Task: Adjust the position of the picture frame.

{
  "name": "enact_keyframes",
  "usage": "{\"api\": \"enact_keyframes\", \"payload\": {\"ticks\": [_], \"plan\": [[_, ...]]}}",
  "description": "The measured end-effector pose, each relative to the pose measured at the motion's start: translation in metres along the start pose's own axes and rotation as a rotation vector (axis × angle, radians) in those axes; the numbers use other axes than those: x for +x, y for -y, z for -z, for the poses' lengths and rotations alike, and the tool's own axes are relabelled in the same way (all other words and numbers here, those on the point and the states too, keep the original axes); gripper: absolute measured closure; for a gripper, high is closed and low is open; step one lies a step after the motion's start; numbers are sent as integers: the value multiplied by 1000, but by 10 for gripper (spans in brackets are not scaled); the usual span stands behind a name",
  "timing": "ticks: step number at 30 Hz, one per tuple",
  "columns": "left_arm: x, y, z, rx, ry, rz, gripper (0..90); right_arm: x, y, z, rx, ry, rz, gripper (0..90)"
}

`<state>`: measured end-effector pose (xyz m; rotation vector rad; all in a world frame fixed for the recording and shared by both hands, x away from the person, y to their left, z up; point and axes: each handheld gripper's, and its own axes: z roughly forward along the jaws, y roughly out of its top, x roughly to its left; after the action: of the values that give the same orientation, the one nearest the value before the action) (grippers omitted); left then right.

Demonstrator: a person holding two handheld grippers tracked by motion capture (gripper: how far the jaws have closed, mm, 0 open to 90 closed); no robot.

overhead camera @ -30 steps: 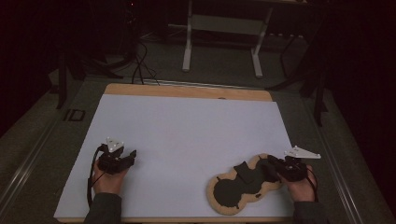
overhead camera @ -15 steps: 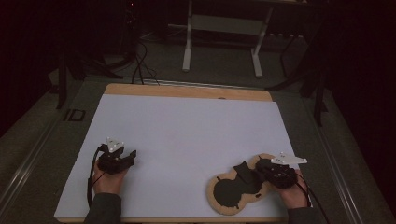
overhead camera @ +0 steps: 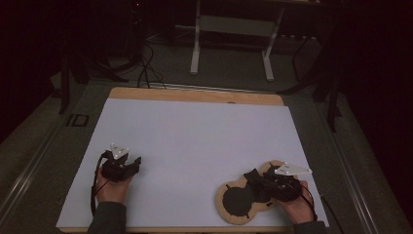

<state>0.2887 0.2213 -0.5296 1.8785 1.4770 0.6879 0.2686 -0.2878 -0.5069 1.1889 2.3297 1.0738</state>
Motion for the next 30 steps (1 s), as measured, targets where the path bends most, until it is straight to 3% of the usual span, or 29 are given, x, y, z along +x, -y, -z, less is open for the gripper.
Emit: {"api": "enact_keyframes", "payload": {"ticks": [5,9,16,19,30], "plan": [[0,0,1,-4,-7,1,476,6,0,-6,18,20,-38,437],[0,0,1,-2,-10,0,475,10,1,-9,24,24,-47,395],[0,0,1,-4,-13,-1,474,17,1,-10,26,39,-27,447],[0,0,1,0,-14,-2,474,24,0,-11,40,87,14,485],[0,0,0,3,-15,-6,474,26,-3,-15,41,108,-3,488]]}}
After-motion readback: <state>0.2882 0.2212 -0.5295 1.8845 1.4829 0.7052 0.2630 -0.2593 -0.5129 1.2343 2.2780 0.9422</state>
